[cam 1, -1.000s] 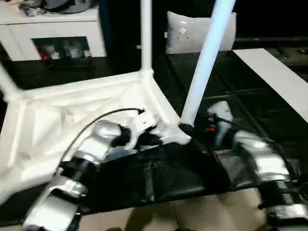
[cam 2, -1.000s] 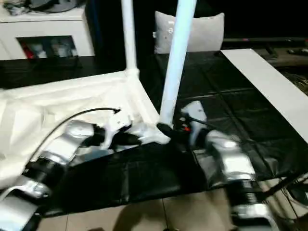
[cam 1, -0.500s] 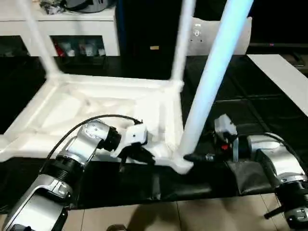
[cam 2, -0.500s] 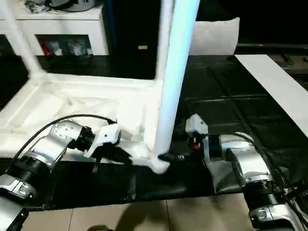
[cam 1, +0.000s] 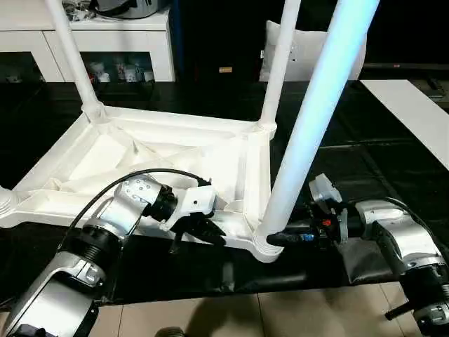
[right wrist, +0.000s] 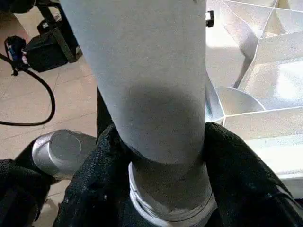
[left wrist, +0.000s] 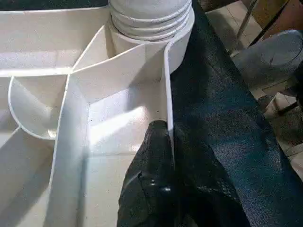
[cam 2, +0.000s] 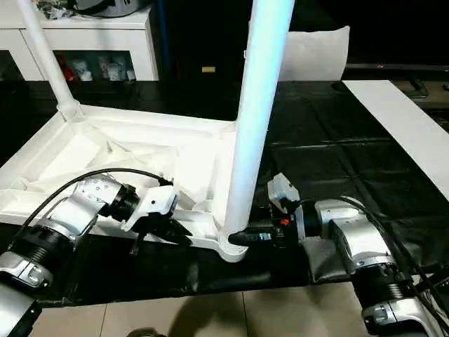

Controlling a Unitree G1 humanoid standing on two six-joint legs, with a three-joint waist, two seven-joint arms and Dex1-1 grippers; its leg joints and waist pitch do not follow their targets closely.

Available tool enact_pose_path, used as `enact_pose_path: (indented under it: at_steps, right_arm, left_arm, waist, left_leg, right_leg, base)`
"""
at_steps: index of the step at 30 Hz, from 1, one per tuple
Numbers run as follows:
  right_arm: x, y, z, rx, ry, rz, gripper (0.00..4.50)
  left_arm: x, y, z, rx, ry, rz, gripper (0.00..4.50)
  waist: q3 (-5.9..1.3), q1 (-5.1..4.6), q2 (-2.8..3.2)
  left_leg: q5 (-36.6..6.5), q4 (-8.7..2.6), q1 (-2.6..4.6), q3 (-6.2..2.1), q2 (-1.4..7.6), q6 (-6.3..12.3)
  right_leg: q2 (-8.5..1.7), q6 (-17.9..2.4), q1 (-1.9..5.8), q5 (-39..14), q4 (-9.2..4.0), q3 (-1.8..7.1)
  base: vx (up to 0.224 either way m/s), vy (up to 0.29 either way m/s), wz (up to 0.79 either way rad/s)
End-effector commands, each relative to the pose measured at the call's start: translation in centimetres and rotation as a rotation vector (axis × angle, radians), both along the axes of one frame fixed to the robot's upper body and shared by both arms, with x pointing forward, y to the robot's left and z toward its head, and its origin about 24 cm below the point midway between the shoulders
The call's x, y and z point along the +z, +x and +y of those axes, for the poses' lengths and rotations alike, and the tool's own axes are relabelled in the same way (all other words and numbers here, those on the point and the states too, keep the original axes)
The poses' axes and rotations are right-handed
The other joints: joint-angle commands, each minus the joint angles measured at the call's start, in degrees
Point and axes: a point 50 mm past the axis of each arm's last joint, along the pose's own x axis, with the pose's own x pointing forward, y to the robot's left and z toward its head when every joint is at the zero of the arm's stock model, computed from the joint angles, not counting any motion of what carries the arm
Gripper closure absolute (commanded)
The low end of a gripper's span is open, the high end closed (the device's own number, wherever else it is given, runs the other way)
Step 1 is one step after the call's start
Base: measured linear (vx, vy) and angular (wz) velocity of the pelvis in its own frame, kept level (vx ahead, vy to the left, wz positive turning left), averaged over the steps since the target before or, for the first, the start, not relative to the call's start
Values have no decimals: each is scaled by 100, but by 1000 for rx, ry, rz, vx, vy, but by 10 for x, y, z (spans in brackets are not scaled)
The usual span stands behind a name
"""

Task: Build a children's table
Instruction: Rotate leg to tighten

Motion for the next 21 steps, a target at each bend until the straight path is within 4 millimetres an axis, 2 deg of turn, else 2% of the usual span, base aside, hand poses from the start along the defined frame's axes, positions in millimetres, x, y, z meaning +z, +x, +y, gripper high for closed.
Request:
enact_pose_path:
  at_steps: [1, 2, 4, 5, 6, 8, 9, 10, 11, 12, 14, 16, 18, 21]
  right_arm:
    - [4, -1, 1, 8, 22, 15, 248]
    - [5, -1, 2, 4, 32, 25, 248]
    - [6, 2, 10, -97, 74, 35, 251]
    - [6, 3, 12, -127, 77, 32, 251]
    - [4, 6, 15, -170, 64, 19, 251]
    - [1, 15, 22, -292, 31, -20, 251]
    - [-1, 22, 28, -388, 12, -37, 252]
    - [-2, 24, 31, -420, 12, -41, 252]
    - [-2, 28, 35, -473, 11, -46, 253]
    - [-4, 35, 44, -578, -7, -59, 253]
    - [-4, 38, 47, -625, -18, -65, 255]
    - [-5, 46, 56, -771, -27, -62, 255]
    - [-2, 54, 62, -884, -21, -93, 255]
    - [-2, 56, 67, -914, -16, -122, 255]
  left_arm:
    - [11, 1, -11, -81, -15, -23, 450]
    - [12, 2, -10, -71, -18, -21, 450]
    - [14, 11, -15, 93, -71, -12, 450]
    - [14, 13, -17, 132, -83, -7, 450]
    - [15, 15, -18, 163, -92, -8, 450]
    - [15, 19, -22, 242, -110, -20, 450]
    - [15, 22, -25, 302, -123, -27, 450]
    - [15, 23, -27, 323, -129, -27, 450]
    - [15, 24, -30, 360, -142, -29, 450]
    - [15, 27, -37, 426, -160, -28, 450]
    - [15, 28, -39, 454, -165, -26, 450]
    - [16, 32, -50, 551, -184, -36, 450]
    - [16, 36, -60, 638, -199, -66, 450]
    - [17, 36, -69, 675, -213, -87, 450]
  waist:
    - [-407, -27, -53]
    - [-407, -27, -51]
    - [-405, -19, -43]
    - [-393, -28, -48]
    - [-391, -40, -41]
    - [-372, -81, -44]
    - [-372, -129, -52]
    - [-377, -159, -53]
    - [-381, -229, -55]
    - [-388, -327, -63]
    - [-401, -363, -45]
    - [-400, -417, -49]
    - [-423, -435, -45]
    - [-441, -434, -60]
  left_leg:
    - [-860, -394, 5, -11, 175, 342]
    - [-867, -395, 5, -11, 176, 337]
    - [-865, -395, 5, -12, 175, 311]
    - [-910, -399, 22, -13, 174, 274]
    - [-958, -400, 13, -19, 153, 218]
    - [-1036, -404, 22, -23, 134, 136]
    - [-1065, -404, -1, -36, 106, 76]
    - [-1052, -406, -7, -43, 100, 50]
    - [-1034, -405, -29, -52, 95, 34]
    - [-956, -402, -52, -56, 86, 46]
    - [-931, -397, -32, -54, 85, 68]
    - [-878, -389, -34, -35, 74, 132]
    - [-718, -387, -26, -37, 90, 162]
    - [-494, -389, -61, -35, 111, 264]
  right_leg:
    - [-389, -581, 361, -2167, -467, 361]
    - [-392, -580, 362, -2172, -467, 363]
    - [-389, -569, 364, -2177, -460, 363]
    - [-393, -551, 345, -2288, -485, 353]
    - [-407, -488, 359, -2470, -506, 338]
    - [-395, -348, 335, -2742, -563, 314]
    - [-403, -242, 365, -2900, -586, 289]
    - [-403, -213, 373, -2910, -585, 279]
    - [-399, -178, 378, -2882, -588, 273]
    - [-387, -231, 385, -2723, -567, 280]
    - [-385, -274, 372, -2650, -572, 280]
    - [-373, -338, 367, -2516, -559, 302]
    - [-375, -469, 358, -2257, -521, 313]
    - [-369, -631, 385, -1698, -438, 346]
  base:
    - [0, 0, 0]
    - [0, 0, 0]
    - [0, 0, 0]
    - [0, 0, 0]
    - [0, 0, 0]
    - [0, 0, 0]
    - [0, 0, 0]
    - [0, 0, 0]
    - [0, 0, 0]
    - [0, 0, 0]
    - [0, 0, 0]
    - [0, 0, 0]
    - [0, 0, 0]
    - [0, 0, 0]
